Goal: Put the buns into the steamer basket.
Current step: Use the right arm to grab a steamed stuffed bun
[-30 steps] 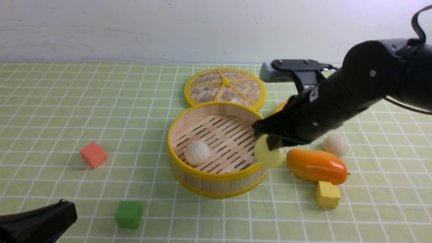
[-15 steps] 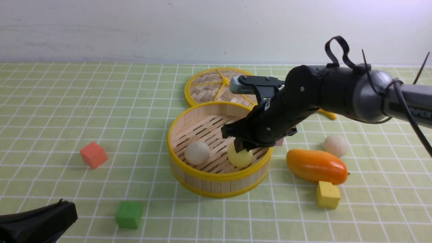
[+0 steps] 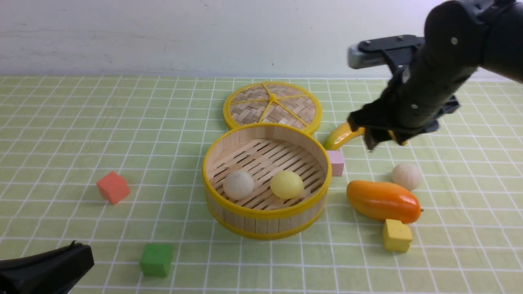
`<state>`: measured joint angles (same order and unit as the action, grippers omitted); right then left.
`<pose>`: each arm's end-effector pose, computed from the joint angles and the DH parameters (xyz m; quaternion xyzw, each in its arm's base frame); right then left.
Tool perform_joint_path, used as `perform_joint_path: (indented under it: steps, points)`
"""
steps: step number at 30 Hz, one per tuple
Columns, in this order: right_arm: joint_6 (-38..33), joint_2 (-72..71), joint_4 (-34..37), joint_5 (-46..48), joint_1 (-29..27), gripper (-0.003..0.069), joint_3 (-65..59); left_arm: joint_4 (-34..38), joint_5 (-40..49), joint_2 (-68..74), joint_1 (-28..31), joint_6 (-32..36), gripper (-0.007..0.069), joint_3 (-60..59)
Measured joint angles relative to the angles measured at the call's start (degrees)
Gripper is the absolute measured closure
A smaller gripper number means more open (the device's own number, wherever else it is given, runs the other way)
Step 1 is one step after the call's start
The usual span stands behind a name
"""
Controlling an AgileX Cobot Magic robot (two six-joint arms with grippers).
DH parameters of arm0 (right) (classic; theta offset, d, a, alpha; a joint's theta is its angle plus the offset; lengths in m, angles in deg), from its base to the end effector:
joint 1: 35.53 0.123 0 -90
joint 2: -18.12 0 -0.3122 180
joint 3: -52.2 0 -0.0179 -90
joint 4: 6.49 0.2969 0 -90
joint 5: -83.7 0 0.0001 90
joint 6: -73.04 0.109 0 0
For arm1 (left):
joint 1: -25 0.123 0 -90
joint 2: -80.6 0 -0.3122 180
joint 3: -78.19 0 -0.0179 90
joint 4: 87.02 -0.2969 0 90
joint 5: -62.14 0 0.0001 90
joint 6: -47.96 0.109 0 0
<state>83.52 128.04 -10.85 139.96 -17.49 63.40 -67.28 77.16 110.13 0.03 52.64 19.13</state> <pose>0.4287 0.1324 0.2906 -0.0781 0.9725 0.0190 0.2185 0.1144 -0.0638 0.2780 0.0989 0.7748 -0.2424 0.5755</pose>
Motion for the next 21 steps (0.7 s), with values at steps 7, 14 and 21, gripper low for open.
perform_joint_path:
  steps: [7, 14, 21]
  points:
    - [2.4, 3.7, 1.6, -6.8, -7.4, 0.0339, -5.6, 0.0, 0.0, 0.0, 0.0, 0.0, 0.0594, 0.0]
    - [1.9, 6.8, 5.9, -15.8, -10.6, 0.0344, -5.7, 0.0, 0.0, 0.0, 0.0, 0.0, 0.0589, 0.0]
    - [1.7, 10.0, 6.4, -19.9, -11.1, 0.0344, -5.7, 0.0, 0.0, 0.0, 0.0, 0.0, 0.0589, 0.0]
